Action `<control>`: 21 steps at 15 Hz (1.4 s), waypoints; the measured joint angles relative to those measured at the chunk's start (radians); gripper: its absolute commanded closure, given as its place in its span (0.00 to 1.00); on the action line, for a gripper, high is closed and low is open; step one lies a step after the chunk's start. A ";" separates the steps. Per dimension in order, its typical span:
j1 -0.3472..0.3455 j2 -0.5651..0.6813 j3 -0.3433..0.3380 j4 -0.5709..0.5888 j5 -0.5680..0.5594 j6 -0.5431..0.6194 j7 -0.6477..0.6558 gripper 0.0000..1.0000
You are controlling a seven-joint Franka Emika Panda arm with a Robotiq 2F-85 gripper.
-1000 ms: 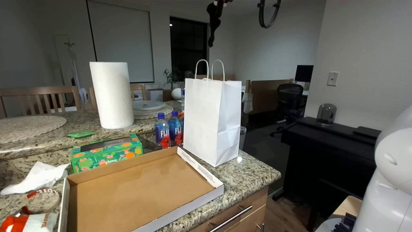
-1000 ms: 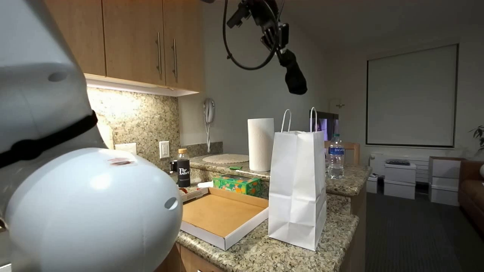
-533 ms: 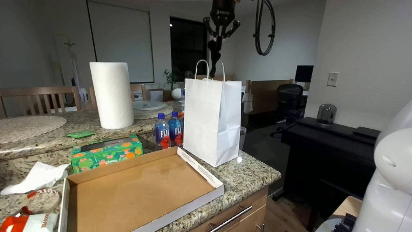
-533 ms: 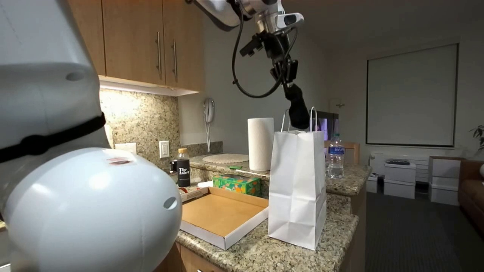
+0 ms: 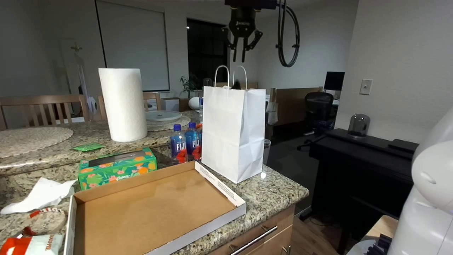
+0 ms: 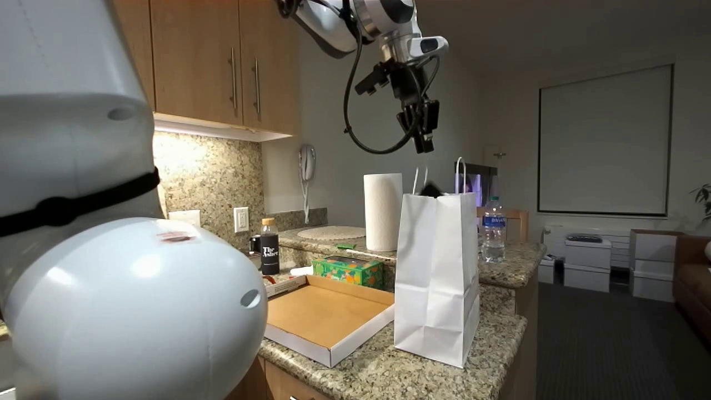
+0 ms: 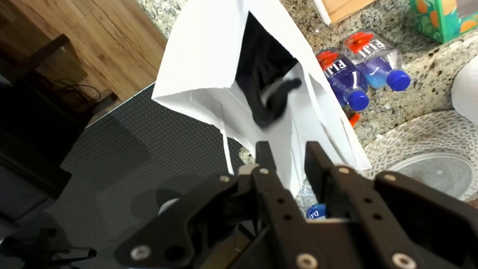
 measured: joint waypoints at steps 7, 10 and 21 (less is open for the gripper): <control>0.053 -0.058 0.041 0.086 0.021 -0.133 -0.114 0.01; 0.107 -0.073 0.105 0.096 0.035 -0.197 -0.160 0.00; 0.261 0.001 0.260 -0.052 0.044 -0.178 -0.374 0.00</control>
